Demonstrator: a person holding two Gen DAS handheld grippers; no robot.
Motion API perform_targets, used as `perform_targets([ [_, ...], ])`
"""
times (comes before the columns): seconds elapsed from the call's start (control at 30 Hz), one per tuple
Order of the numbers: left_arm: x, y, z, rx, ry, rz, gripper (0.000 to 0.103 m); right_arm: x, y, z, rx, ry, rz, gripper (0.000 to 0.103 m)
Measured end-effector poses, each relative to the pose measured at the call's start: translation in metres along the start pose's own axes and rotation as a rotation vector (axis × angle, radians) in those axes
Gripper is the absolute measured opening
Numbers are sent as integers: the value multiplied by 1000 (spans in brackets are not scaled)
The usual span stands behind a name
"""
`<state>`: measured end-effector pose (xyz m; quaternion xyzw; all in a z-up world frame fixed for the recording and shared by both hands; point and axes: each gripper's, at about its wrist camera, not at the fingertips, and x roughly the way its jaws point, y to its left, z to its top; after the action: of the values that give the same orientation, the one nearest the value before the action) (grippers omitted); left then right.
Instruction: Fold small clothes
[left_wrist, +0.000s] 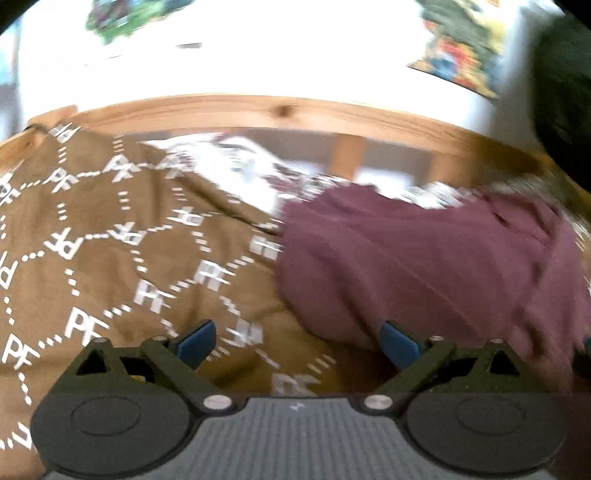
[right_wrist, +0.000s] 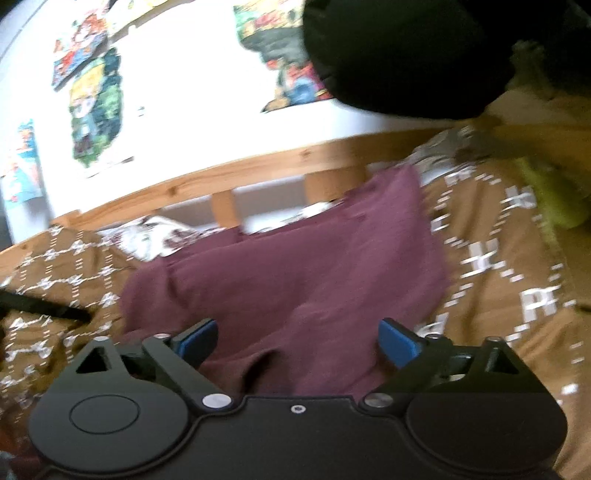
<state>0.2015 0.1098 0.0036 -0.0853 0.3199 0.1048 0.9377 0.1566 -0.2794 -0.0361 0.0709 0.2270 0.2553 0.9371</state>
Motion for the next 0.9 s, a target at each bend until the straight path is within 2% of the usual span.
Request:
perform_targets([
  [0.1,15,17,12,-35,3,3,90,6,9,-4,-39,10,20,84],
  [0.23,36,14,25,-8,18,-25,84,16,11,-7,-37,26,34,77],
  [0.33,52,6,26,20,44,-38,80,22,12,-8,-43,56,37,64],
  [0.4,63,2,27,14,72,-36,71,24,14,-10,-57,73,25,45],
  [0.43,69,0,27,4,84,-35,69,25,14,-10,-65,81,25,40],
  [0.47,74,-1,26,-7,95,-35,64,24,14,-10,-72,86,24,28],
  [0.5,78,-2,24,-16,105,-30,62,23,15,-10,-82,89,23,17],
  [0.57,83,-4,21,-37,115,-13,62,20,16,-9,-103,91,15,3],
  [0.77,87,-7,16,-40,119,6,63,-23,3,7,-48,37,-84,1],
  [0.9,88,-14,17,-2,123,35,66,-31,-17,11,82,104,-102,1],
])
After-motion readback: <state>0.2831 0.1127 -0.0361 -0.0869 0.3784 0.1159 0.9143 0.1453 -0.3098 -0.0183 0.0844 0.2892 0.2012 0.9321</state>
